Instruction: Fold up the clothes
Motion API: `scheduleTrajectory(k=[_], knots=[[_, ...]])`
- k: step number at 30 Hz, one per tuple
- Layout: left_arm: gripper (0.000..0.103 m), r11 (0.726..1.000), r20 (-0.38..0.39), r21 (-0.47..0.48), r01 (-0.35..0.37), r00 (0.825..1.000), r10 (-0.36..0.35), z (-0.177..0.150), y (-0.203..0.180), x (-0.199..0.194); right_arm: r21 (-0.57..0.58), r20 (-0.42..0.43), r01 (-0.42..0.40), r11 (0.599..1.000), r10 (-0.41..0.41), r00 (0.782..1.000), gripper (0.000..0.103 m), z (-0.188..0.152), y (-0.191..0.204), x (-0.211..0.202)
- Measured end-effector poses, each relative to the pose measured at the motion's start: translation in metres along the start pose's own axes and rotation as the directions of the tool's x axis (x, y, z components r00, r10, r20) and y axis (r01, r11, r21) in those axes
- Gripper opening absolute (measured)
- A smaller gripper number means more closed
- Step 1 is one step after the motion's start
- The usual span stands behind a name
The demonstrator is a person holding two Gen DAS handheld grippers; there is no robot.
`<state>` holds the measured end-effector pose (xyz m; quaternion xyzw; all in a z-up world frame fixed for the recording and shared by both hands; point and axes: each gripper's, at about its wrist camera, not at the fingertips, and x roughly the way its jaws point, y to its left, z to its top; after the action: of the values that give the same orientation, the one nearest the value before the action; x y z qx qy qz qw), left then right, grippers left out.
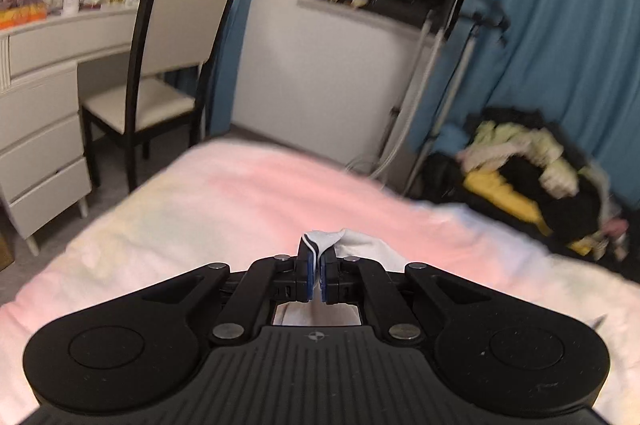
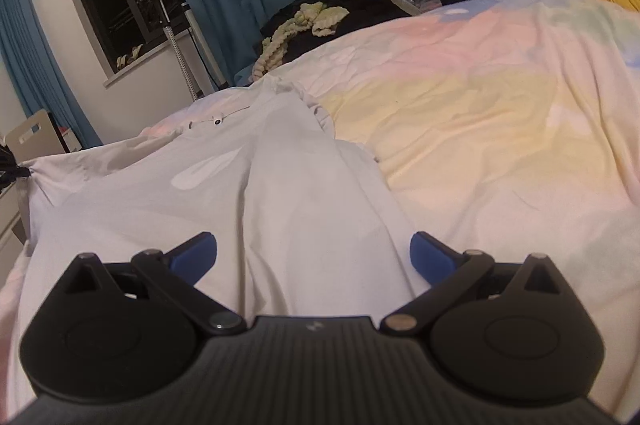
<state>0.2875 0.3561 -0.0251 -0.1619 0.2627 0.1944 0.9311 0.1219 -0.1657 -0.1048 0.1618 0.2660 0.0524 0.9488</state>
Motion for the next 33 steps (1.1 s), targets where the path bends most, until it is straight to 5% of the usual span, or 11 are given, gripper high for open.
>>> scheduleTrajectory(k=[9, 12, 15, 24, 33], knots=[[0.007, 0.999, -0.043, 0.043, 0.018, 0.999, -0.016, -0.039, 0.015, 0.036, -0.119, 0.007, 0.015, 0.993, -0.015, 1.000, 0.103, -0.007, 0.012, 0.025], [0.017, 0.999, -0.051, 0.046, 0.025, 0.998, -0.022, -0.039, 0.018, 0.031, -0.124, 0.009, 0.009, 0.992, -0.008, 1.000, 0.103, -0.009, 0.013, 0.028], [0.053, 0.997, -0.020, 0.077, 0.029, 0.999, -0.028, -0.041, 0.010, 0.011, -0.123, 0.021, 0.000, 0.992, 0.002, 1.000, 0.103, -0.008, 0.017, 0.021], [0.061, 0.966, 0.004, 0.216, 0.145, 0.989, -0.150, -0.088, -0.031, -0.099, -0.161, 0.076, -0.029, 0.986, 0.041, 0.996, 0.103, 0.004, 0.031, -0.012], [0.075, 0.909, 0.017, 0.290, 0.299, 0.948, -0.317, -0.158, -0.077, -0.218, -0.204, 0.131, -0.043, 0.978, 0.071, 0.989, 0.103, 0.008, 0.037, -0.057]])
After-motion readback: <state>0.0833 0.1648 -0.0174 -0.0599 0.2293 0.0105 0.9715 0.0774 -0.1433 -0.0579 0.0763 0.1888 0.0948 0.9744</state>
